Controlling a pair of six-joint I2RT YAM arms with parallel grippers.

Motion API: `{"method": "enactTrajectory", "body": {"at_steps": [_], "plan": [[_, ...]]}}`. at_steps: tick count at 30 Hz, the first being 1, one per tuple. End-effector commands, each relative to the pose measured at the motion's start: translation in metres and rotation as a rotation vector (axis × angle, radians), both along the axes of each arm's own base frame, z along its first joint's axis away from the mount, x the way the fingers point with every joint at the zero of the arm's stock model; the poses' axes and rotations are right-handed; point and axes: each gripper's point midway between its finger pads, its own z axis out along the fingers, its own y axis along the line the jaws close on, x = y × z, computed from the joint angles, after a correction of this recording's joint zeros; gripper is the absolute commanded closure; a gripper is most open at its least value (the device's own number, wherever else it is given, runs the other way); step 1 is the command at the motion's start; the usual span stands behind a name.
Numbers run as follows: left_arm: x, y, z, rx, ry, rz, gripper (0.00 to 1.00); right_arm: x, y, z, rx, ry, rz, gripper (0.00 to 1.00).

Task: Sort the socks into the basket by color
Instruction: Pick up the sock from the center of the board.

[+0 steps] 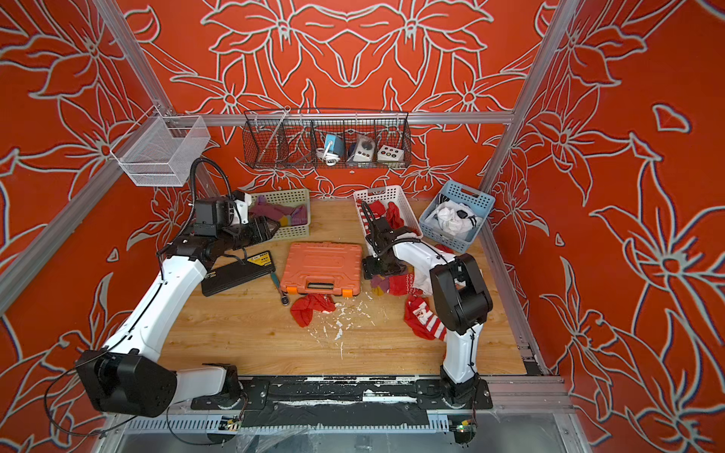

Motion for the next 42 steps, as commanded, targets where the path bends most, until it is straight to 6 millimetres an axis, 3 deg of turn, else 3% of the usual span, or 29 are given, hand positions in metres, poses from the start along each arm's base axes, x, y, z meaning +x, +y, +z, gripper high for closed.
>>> {"method": "enactTrajectory", "body": {"at_steps": [1,6,11,17,19,24,31,42], "plan": [[-0.01,-0.006,0.004,-0.021,0.0,-0.021,0.35,0.007,-0.004,-0.014,-0.096,-0.038,0.022,0.22],[-0.014,-0.008,0.008,-0.026,-0.008,-0.034,0.35,0.002,-0.008,-0.036,-0.15,-0.015,0.006,0.24],[-0.016,-0.009,0.008,-0.027,-0.011,-0.041,0.35,-0.005,-0.014,-0.049,-0.186,0.005,-0.003,0.38],[-0.018,-0.012,0.01,-0.028,-0.024,-0.058,0.34,-0.011,-0.015,-0.041,-0.168,0.006,-0.004,0.81],[-0.019,-0.015,0.012,-0.023,-0.033,-0.077,0.34,-0.012,-0.011,-0.031,-0.137,-0.001,0.003,0.9],[-0.025,-0.036,0.019,0.022,-0.07,-0.175,0.32,-0.018,0.001,0.007,-0.03,-0.031,0.013,0.94],[-0.04,-0.078,0.027,0.047,-0.162,-0.337,0.28,-0.031,0.019,0.079,0.14,-0.082,0.058,0.97],[-0.087,-0.138,0.038,0.031,-0.386,-0.549,0.23,-0.06,0.041,0.179,0.463,-0.114,0.092,0.99]]}}
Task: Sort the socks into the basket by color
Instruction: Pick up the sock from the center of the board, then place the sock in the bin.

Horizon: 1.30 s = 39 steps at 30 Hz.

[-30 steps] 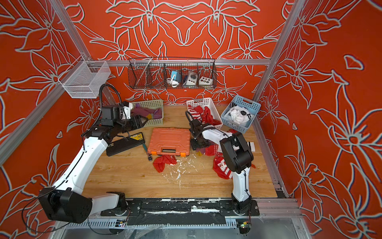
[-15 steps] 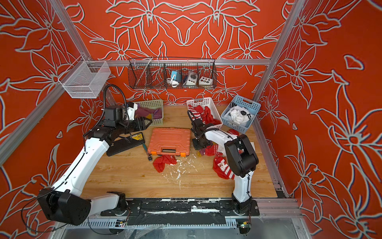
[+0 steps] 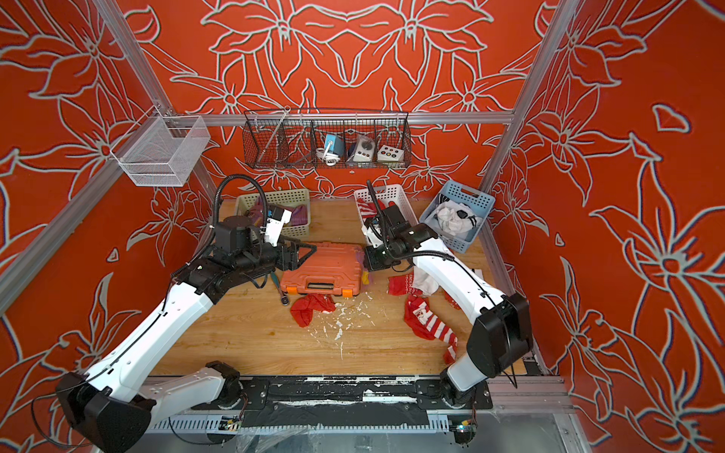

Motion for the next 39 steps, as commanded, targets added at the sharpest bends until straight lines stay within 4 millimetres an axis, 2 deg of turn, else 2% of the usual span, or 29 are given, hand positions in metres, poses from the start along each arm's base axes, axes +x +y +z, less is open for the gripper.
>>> {"method": "enactTrajectory", "body": {"at_steps": [1,6,15,17,19,30,35,37,39], "plan": [[-0.012,-0.017,0.017,-0.021,-0.134,-0.072,0.23,-0.014,0.011,0.037,0.146,0.035,0.032,0.99],[-0.033,-0.036,0.017,0.015,-0.281,-0.131,0.2,-0.023,0.025,0.069,0.294,0.076,0.069,0.99],[-0.042,-0.062,0.016,0.07,-0.403,-0.17,0.16,-0.033,0.034,0.112,0.51,0.155,0.085,1.0],[-0.041,-0.067,0.015,0.092,-0.427,-0.159,0.07,-0.035,0.035,0.121,0.557,0.169,0.093,1.0],[-0.04,-0.071,0.016,0.114,-0.466,-0.145,0.06,-0.039,0.037,0.128,0.595,0.18,0.11,1.0],[-0.019,-0.097,0.03,0.172,-0.604,-0.12,0.0,-0.058,0.039,0.149,0.697,0.216,0.185,1.0],[-0.008,-0.098,0.039,0.184,-0.659,-0.067,0.01,-0.063,0.039,0.151,0.715,0.224,0.208,1.0],[-0.004,-0.099,0.042,0.187,-0.675,-0.048,0.03,-0.064,0.039,0.153,0.726,0.226,0.215,1.0],[0.001,-0.1,0.044,0.188,-0.688,-0.032,0.1,-0.065,0.039,0.154,0.73,0.224,0.221,1.0]]}}
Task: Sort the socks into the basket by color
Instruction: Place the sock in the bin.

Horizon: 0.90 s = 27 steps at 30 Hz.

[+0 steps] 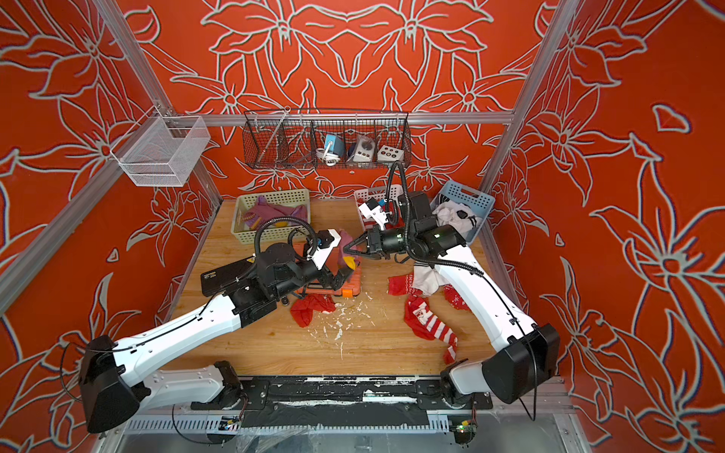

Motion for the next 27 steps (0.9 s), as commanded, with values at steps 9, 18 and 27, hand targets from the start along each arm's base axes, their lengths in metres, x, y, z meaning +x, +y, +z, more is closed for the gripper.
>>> {"method": "enactTrajectory", "body": {"at_steps": [9,18,27], "plan": [[0.016,-0.011,0.023,-0.019,-0.089,0.024,0.77,-0.012,-0.002,0.016,0.059,-0.019,0.046,1.0],[0.012,0.001,0.019,-0.008,-0.048,0.059,1.0,-0.007,-0.006,0.017,0.056,-0.029,0.025,0.91],[0.009,0.017,0.011,0.018,0.01,0.115,1.0,0.002,-0.02,0.022,0.026,-0.068,-0.036,0.21]]}}
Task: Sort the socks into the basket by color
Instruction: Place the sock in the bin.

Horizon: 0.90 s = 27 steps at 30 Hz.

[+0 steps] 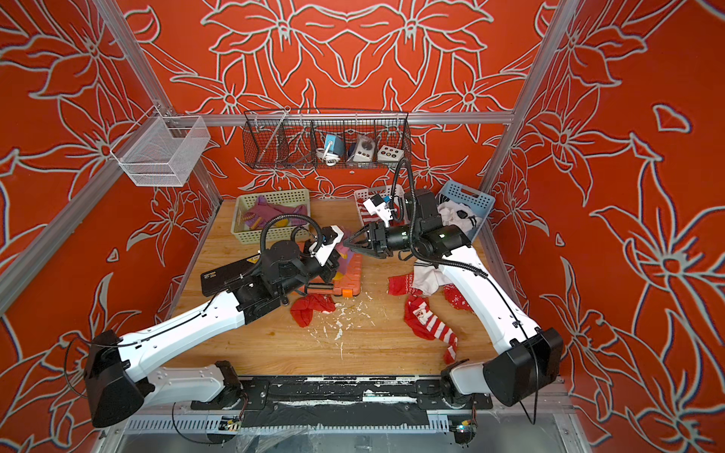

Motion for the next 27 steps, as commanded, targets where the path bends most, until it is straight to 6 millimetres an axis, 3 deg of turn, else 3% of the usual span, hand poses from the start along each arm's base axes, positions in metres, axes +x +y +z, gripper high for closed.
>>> {"method": "enactTrajectory", "body": {"at_steps": [1,3,10,17,27], "plan": [[-0.001,0.014,0.013,-0.019,0.002,0.046,1.0,-0.003,-0.011,0.014,0.0,-0.053,-0.022,0.14],[-0.003,0.019,0.013,-0.016,0.02,0.062,1.0,0.0,-0.016,0.014,-0.007,-0.063,-0.047,0.02],[0.002,0.053,0.019,-0.081,0.169,0.151,1.0,0.013,-0.03,0.0,-0.086,-0.067,-0.115,0.02],[0.013,0.092,0.028,-0.144,0.288,0.268,1.0,0.023,-0.043,-0.033,-0.229,-0.085,-0.177,0.02],[0.026,0.125,0.023,-0.156,0.354,0.38,1.0,0.024,-0.054,-0.062,-0.34,-0.085,-0.196,0.02]]}}
